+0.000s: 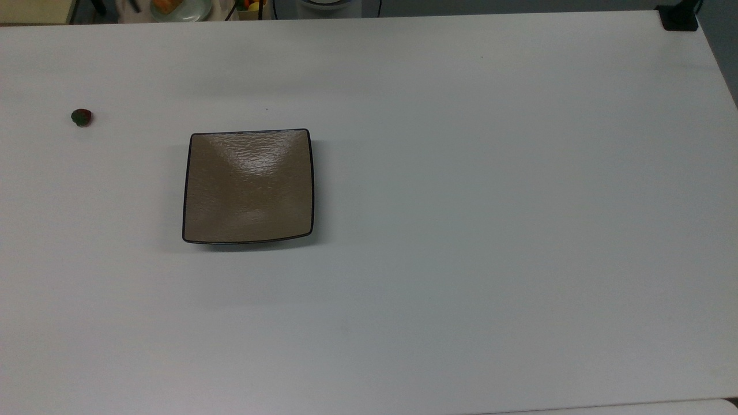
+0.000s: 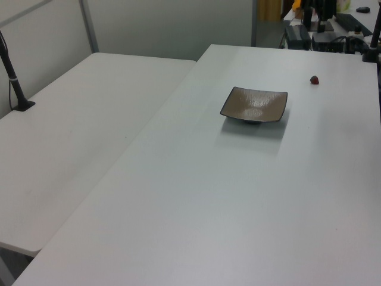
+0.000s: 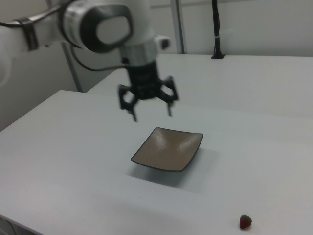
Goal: Strawberries on a ceramic plate
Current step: 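Move the open gripper over to the red strawberry, then lower the gripper and close it around the red strawberry, then lift the strawberry and carry it over the square brown plate, then lower the strawberry onto the plate center and open the gripper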
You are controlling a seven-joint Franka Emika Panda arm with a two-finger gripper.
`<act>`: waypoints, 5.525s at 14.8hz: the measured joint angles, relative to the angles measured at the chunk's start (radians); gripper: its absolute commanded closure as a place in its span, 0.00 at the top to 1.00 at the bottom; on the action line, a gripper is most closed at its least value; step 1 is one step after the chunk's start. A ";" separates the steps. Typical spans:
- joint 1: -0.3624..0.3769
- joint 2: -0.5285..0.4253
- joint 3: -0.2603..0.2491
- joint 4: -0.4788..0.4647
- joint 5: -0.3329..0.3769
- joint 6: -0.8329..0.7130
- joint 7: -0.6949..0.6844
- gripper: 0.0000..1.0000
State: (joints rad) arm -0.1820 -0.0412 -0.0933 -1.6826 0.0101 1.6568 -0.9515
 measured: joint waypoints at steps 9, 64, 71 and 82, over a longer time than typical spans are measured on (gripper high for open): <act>-0.253 0.179 -0.010 -0.009 -0.022 0.176 -0.177 1.00; 0.009 0.382 0.091 0.065 0.047 0.311 0.307 0.00; 0.062 0.443 0.109 0.022 0.064 0.487 0.434 0.01; 0.086 0.478 0.110 -0.021 0.064 0.572 0.445 1.00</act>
State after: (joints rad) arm -0.0963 0.4364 0.0170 -1.7039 0.0738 2.2283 -0.5060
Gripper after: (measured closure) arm 0.278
